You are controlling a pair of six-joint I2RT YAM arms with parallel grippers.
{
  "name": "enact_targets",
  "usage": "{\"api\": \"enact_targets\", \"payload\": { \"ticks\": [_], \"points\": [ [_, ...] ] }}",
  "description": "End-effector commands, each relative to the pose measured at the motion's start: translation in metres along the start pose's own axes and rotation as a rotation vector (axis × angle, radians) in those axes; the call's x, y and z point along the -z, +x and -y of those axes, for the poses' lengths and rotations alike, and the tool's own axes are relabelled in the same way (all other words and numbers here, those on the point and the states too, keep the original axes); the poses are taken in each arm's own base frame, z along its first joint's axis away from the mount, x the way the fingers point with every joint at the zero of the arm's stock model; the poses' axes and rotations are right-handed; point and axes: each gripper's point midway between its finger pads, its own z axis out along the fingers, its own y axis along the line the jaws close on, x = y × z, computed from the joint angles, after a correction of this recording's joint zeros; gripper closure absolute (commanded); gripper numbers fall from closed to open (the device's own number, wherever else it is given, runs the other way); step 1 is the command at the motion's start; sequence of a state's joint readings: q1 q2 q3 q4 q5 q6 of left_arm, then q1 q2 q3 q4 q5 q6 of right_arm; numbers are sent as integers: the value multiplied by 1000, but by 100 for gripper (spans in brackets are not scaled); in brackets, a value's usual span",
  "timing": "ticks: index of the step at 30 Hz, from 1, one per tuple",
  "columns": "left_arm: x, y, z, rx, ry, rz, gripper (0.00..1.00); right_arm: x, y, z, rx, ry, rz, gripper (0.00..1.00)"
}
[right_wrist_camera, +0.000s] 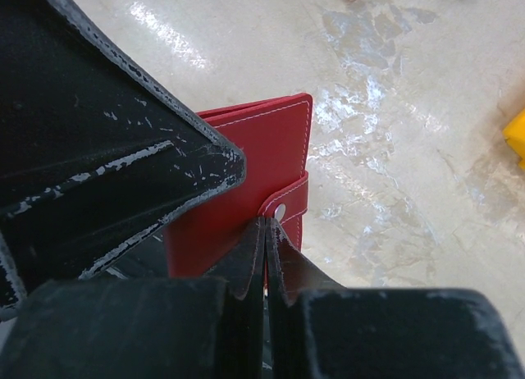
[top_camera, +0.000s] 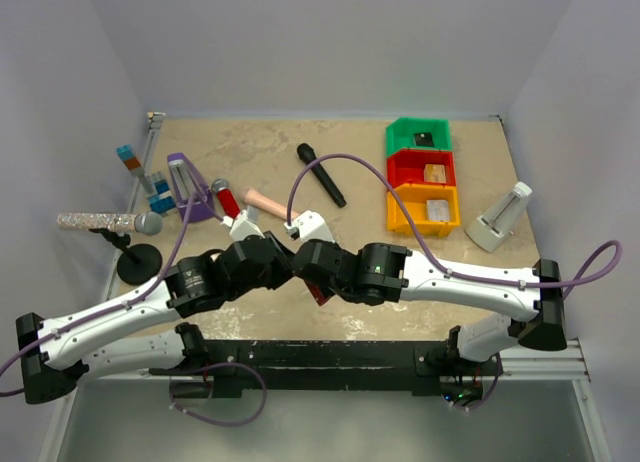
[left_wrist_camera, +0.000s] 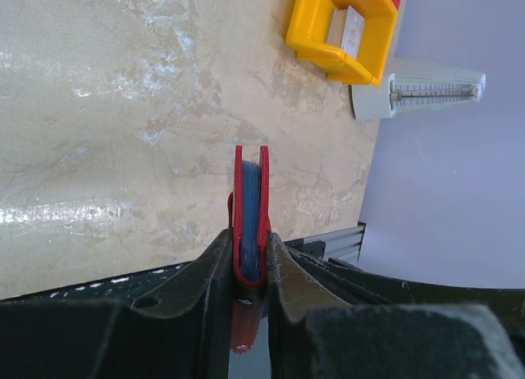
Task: Take the credit cards out of the card holder
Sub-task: Open the card holder at the center of the board.
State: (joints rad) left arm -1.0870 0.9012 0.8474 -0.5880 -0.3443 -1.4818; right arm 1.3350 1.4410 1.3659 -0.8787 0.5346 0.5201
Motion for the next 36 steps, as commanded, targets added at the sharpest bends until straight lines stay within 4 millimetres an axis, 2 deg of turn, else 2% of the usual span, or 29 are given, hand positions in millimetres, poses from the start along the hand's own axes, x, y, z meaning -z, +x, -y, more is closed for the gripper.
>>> {"api": "enact_targets", "payload": {
  "ticks": [1,14,36],
  "points": [
    [15,-2,35,59,144,-16,100,1,2,12,5,63,-12,100],
    [13,-2,25,57,122,-9,100,6,-2,26,-8,114,12,100],
    [14,-4,22,53,116,1,100,8,-1,44,-45,149,18,100]
  ]
}}
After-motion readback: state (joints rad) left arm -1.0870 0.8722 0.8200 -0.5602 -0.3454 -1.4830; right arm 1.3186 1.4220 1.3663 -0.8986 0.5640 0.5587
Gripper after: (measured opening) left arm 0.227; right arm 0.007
